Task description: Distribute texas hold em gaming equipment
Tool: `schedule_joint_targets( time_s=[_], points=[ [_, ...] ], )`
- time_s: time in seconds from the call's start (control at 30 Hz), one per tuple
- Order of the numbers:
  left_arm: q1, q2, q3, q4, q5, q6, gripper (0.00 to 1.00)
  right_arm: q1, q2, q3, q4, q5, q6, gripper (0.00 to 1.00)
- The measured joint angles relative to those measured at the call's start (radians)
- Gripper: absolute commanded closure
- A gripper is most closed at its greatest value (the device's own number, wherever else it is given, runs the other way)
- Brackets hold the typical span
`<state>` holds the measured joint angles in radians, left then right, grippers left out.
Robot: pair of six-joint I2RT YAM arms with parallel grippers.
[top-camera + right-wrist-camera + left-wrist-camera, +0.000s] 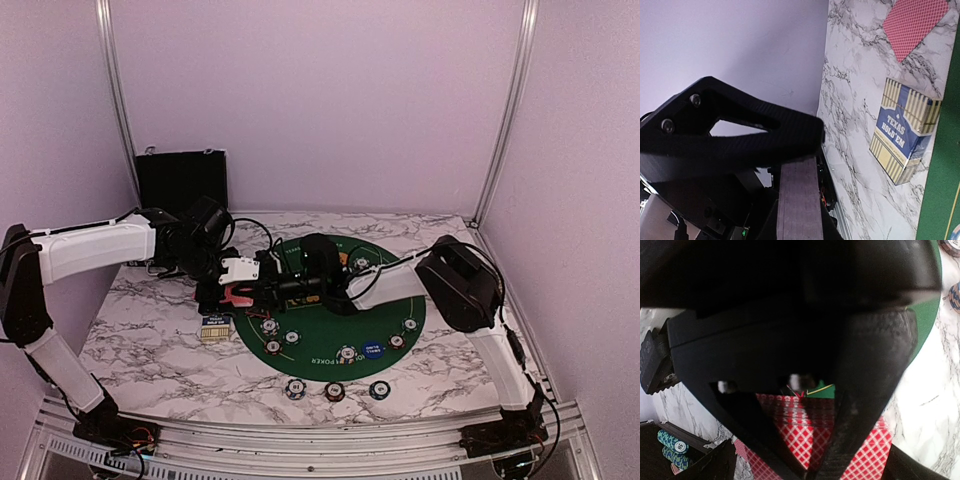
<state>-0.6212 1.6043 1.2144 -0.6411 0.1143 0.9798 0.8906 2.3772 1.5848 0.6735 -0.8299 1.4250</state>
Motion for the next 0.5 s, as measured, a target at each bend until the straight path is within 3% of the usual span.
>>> schedule_joint_targets(
  time_s=[0.2, 0.5],
  points=[
    [0.000, 0.000, -0.001, 0.000, -0.011, 0.008, 0.01, 0.000, 0.000, -0.030, 0.042, -0.003, 0.024, 0.99],
    [0.000, 0.000, -0.005, -0.008, -0.006, 0.027, 0.22, 0.000, 0.000, -0.047, 0.073, -0.011, 0.047, 0.98]
  ],
)
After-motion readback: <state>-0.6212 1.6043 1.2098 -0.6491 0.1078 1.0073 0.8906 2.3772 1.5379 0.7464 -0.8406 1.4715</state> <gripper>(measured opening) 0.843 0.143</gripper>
